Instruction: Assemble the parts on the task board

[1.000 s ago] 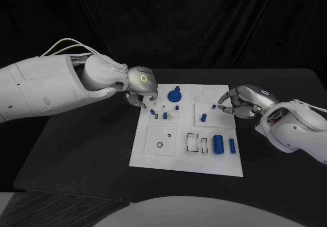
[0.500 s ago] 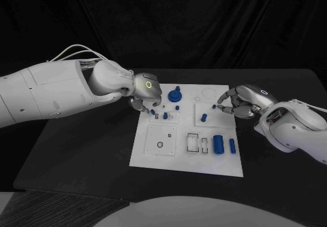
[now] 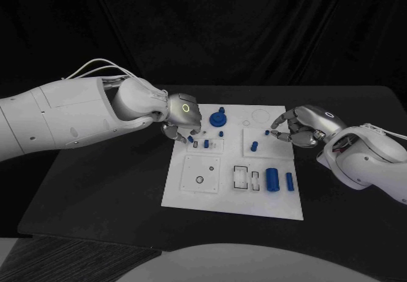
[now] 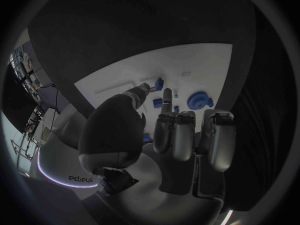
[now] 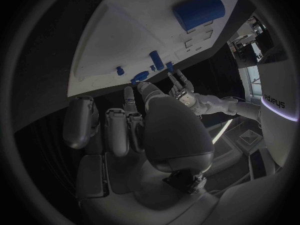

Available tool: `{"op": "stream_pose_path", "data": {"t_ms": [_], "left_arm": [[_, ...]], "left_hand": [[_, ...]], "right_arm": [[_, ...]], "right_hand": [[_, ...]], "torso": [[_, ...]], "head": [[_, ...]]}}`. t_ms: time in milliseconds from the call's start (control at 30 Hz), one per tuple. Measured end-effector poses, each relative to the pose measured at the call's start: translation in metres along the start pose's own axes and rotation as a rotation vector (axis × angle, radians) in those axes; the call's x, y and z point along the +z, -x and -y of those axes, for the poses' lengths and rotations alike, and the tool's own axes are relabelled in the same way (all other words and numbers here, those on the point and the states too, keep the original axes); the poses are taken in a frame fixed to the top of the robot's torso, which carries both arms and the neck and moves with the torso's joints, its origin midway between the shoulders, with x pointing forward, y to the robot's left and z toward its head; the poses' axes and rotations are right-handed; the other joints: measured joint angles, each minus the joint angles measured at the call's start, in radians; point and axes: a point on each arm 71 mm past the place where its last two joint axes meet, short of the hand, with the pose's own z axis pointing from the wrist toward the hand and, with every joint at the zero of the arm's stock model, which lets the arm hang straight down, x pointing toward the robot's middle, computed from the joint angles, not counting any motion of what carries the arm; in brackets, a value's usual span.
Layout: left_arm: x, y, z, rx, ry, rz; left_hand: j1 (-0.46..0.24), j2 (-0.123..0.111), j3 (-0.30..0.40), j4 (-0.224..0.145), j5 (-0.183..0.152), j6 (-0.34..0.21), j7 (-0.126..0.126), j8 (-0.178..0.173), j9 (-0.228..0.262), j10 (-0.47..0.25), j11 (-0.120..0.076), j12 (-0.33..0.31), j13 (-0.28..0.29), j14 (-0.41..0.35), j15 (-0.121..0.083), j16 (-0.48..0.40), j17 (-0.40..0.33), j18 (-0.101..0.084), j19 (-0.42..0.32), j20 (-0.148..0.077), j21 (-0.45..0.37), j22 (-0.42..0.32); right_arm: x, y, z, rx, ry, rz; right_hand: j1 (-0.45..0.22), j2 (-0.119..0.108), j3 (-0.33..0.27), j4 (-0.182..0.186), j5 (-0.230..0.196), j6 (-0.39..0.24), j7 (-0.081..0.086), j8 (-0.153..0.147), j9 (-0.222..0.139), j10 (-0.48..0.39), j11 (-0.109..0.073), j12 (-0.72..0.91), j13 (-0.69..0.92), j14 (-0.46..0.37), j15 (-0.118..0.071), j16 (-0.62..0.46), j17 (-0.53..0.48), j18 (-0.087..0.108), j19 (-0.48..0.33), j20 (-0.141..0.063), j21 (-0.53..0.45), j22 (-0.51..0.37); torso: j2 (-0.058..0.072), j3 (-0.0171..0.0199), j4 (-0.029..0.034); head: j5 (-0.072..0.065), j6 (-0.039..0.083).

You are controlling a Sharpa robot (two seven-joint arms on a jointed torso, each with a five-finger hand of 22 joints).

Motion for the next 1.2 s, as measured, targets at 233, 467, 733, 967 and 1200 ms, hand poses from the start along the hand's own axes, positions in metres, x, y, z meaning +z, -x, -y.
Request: {"op": "stream_pose_path", "data": {"t_ms": [233, 467, 733, 967, 1200], "left_arm": [[0.005, -0.004, 0.004, -0.008, -0.008, -0.003], [0.006, -0.009, 0.003, -0.010, -0.003, -0.015], [0.006, -0.012, 0.001, -0.006, 0.003, -0.025], [0.008, -0.014, 0.001, -0.004, 0.003, -0.029], [0.009, -0.015, 0.002, -0.006, 0.004, -0.031]], "left_hand": [[0.022, 0.022, 0.013, -0.031, 0.000, -0.009, 0.008, -0.013, 0.013, 0.000, 0.000, 0.000, 0.000, 0.000, 0.000, 0.000, 0.000, 0.000, 0.000, 0.000, 0.000, 0.000], [0.024, 0.024, 0.032, -0.059, 0.001, -0.021, 0.003, -0.016, 0.017, 0.000, 0.000, 0.000, 0.000, 0.000, 0.000, 0.000, 0.000, 0.000, -0.005, 0.005, 0.000, 0.000], [0.031, 0.031, 0.032, -0.059, 0.001, -0.021, 0.003, -0.016, 0.022, 0.000, 0.000, 0.000, 0.000, 0.000, 0.000, 0.000, 0.000, 0.000, -0.005, 0.005, 0.000, 0.000], [0.036, 0.035, 0.022, -0.069, 0.001, -0.021, 0.003, -0.027, 0.024, 0.000, 0.000, 0.000, 0.000, 0.000, 0.000, 0.000, 0.000, 0.000, -0.005, 0.005, 0.000, 0.000], [0.035, 0.036, 0.022, -0.069, 0.001, -0.025, 0.007, -0.027, 0.033, 0.001, 0.001, 0.000, 0.000, 0.000, 0.000, 0.000, 0.000, 0.000, -0.005, 0.005, 0.000, 0.000]], "right_arm": [[0.000, 0.000, 0.000, 0.000, -0.001, 0.000], [0.000, 0.000, 0.001, -0.001, -0.002, 0.000], [0.000, 0.000, 0.001, -0.001, -0.001, -0.001], [0.000, 0.000, 0.001, -0.001, -0.001, -0.002], [0.000, 0.000, 0.001, -0.001, -0.002, -0.002]], "right_hand": [[0.000, 0.000, 0.000, 0.000, 0.000, 0.000, 0.000, 0.000, 0.000, 0.000, 0.000, 0.000, 0.000, 0.000, 0.000, 0.000, 0.000, 0.000, 0.000, 0.000, 0.000, 0.000], [0.000, 0.000, 0.000, 0.000, 0.000, 0.000, 0.000, 0.000, 0.000, 0.000, 0.000, 0.000, 0.000, 0.000, 0.000, 0.000, 0.000, 0.000, 0.000, 0.000, 0.000, 0.000], [0.000, 0.000, 0.012, 0.012, 0.000, 0.000, 0.000, 0.000, 0.000, 0.000, 0.000, 0.000, 0.000, 0.000, 0.000, 0.000, 0.000, 0.000, 0.000, 0.000, 0.000, 0.000], [0.000, 0.000, 0.012, 0.012, 0.000, 0.000, 0.000, 0.000, 0.000, 0.000, 0.000, 0.000, 0.000, 0.000, 0.000, 0.000, 0.000, 0.000, 0.000, 0.000, 0.000, 0.000], [0.000, 0.000, 0.012, 0.012, 0.000, 0.000, 0.000, 0.000, 0.000, 0.000, 0.000, 0.000, 0.000, 0.000, 0.000, 0.000, 0.000, 0.000, 0.000, 0.000, 0.000, 0.000]], "torso": [[0.000, 0.0002, 0.0005], [-0.001, 0.0004, 0.0005], [0.000, 0.0006, 0.0000], [0.000, 0.0007, -0.0003], [0.000, 0.0006, 0.0000]], "head": [[-0.001, 0.000], [-0.003, 0.000], [0.000, 0.000], [-0.001, 0.000], [-0.004, 0.000]]}}
